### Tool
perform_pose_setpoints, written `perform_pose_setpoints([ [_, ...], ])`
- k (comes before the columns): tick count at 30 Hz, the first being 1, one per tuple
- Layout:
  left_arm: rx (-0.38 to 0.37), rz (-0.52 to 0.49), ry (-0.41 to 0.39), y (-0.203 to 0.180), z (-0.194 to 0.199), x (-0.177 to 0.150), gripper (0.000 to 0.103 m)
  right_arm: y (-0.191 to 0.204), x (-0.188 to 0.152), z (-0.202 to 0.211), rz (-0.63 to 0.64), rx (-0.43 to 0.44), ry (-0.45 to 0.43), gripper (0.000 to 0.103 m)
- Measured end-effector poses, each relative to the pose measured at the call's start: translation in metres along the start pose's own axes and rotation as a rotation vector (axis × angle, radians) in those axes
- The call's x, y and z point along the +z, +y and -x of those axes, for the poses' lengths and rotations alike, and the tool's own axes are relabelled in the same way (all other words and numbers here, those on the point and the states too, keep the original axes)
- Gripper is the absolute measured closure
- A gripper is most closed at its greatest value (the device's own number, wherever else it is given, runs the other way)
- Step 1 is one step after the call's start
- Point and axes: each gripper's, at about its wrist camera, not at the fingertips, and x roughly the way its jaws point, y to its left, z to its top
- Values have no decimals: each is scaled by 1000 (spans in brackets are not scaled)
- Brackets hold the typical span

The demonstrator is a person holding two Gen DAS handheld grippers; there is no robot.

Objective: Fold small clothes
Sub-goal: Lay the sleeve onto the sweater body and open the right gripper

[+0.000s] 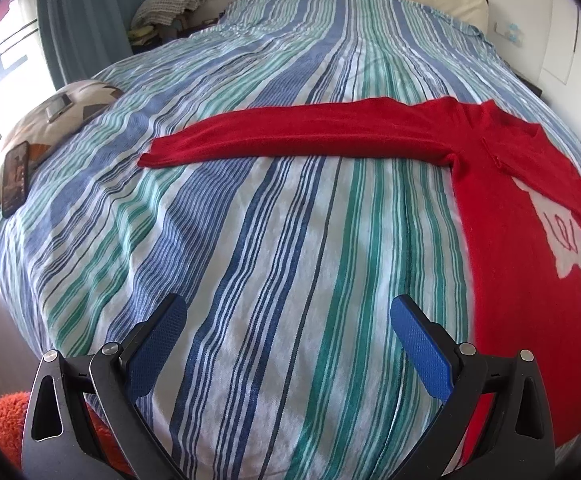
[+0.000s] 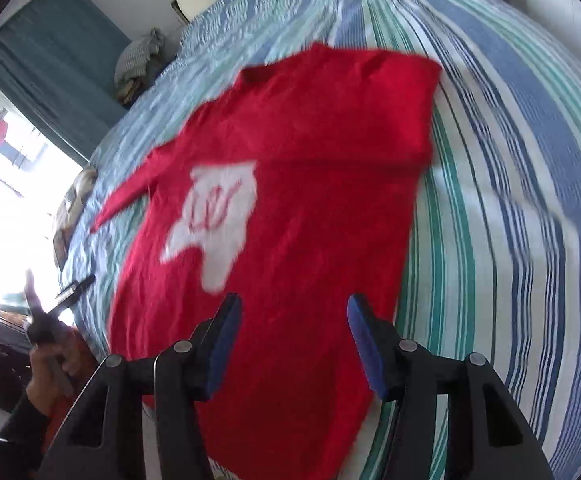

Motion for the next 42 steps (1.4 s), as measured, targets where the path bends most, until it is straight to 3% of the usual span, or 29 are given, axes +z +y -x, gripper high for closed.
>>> perform_pose_setpoints([
  [2, 0, -2, -2, 2, 2, -2, 1, -16, -31, -5, -73, -37, 11, 48],
  [5, 5, 6, 8, 6, 0, -4, 1, -26, -63, 30, -169, -91, -157, 48],
  [8, 0, 32, 23, 11, -3, -4, 1, -21, -86, 66, -163, -170, -323, 44],
  [11, -5, 62, 35, 13, -7, -2, 1, -13, -92, 80, -152, -237, -411, 38],
  [16, -2, 73, 49, 15, -10, -5, 1, -12, -78, 73, -155, -262, -399, 38],
  [27, -19, 130, 85, 26, -17, -7, 1, -11, -80, 74, -138, -261, -427, 38],
  [42, -17, 69, 97, 15, -20, -8, 1, -17, -81, 74, -154, -264, -425, 38],
])
